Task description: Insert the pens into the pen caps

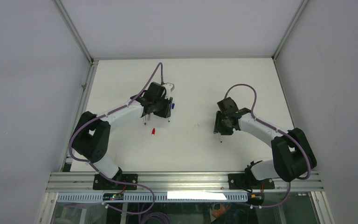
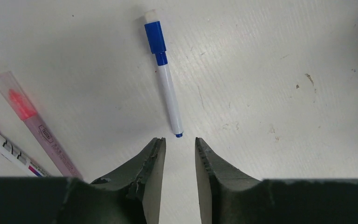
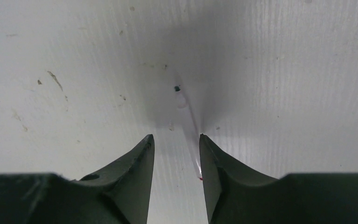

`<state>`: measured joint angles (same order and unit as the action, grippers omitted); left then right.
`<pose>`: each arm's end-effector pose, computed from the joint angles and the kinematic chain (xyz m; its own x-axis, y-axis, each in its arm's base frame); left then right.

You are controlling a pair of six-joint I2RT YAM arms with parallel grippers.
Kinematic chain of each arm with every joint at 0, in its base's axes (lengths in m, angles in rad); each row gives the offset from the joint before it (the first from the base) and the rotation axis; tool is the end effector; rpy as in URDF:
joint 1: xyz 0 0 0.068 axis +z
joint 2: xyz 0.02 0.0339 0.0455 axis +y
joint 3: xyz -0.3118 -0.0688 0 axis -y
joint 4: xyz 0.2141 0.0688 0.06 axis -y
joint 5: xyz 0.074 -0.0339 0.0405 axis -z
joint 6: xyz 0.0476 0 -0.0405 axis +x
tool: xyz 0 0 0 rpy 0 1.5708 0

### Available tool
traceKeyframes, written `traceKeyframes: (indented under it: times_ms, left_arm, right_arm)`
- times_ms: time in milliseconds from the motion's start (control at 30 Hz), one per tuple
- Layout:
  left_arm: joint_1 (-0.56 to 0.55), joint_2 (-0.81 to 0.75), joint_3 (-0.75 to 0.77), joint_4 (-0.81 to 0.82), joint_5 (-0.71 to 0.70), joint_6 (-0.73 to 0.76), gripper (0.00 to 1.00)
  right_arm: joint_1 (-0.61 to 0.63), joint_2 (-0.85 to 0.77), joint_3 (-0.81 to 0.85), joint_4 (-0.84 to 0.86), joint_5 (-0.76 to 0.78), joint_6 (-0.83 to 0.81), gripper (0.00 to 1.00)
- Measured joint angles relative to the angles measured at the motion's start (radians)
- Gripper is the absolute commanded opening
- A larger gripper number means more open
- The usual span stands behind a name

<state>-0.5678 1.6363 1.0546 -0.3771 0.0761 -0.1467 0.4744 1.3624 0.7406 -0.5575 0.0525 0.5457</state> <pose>0.2696 -0.1762 0.2577 -0.7664 0.3160 -0.5592 0.4660 0.8727 -0.1455 0.1887 0.0941 0.2303 -0.9304 0.1049 -0.3513 0.0521 0.9863 0.1566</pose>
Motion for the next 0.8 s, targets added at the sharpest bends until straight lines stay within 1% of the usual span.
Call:
traceKeyframes:
  times_ms: [100, 333, 367, 433, 533, 600, 700, 800]
  left_arm:
    - [0.0, 0.008, 0.005, -0.012, -0.001, -0.002, 0.36]
    - [0.0, 0.032, 0.01, -0.031, -0.009, -0.003, 0.38]
    - [0.0, 0.032, 0.01, -0.031, -0.015, -0.004, 0.38]
    - [0.0, 0.032, 0.01, -0.033, -0.022, -0.004, 0.38]
    - [0.0, 0.029, 0.01, -0.037, -0.026, -0.007, 0.39]
    - [0.0, 0.02, 0.01, -0.042, -0.029, -0.011, 0.39]
    - [0.0, -0.005, 0.01, -0.045, -0.043, -0.017, 0.4]
    - [0.0, -0.039, 0.009, -0.046, -0.05, -0.021, 0.4]
  right_arm:
    - [-0.01, 0.039, 0.002, 0.019, -0.008, -0.006, 0.42]
    - [-0.041, 0.085, 0.026, 0.042, -0.013, -0.032, 0.41]
    - [-0.043, 0.09, 0.031, 0.044, -0.012, -0.037, 0.39]
    - [-0.045, 0.101, 0.04, 0.044, -0.011, -0.047, 0.33]
    - [-0.046, 0.133, 0.067, 0.042, -0.005, -0.066, 0.3]
    - [-0.046, 0.15, 0.082, 0.039, -0.003, -0.076, 0.26]
    - [-0.046, 0.168, 0.1, 0.035, 0.002, -0.088, 0.25]
    - [-0.046, 0.181, 0.114, 0.021, 0.003, -0.097, 0.22]
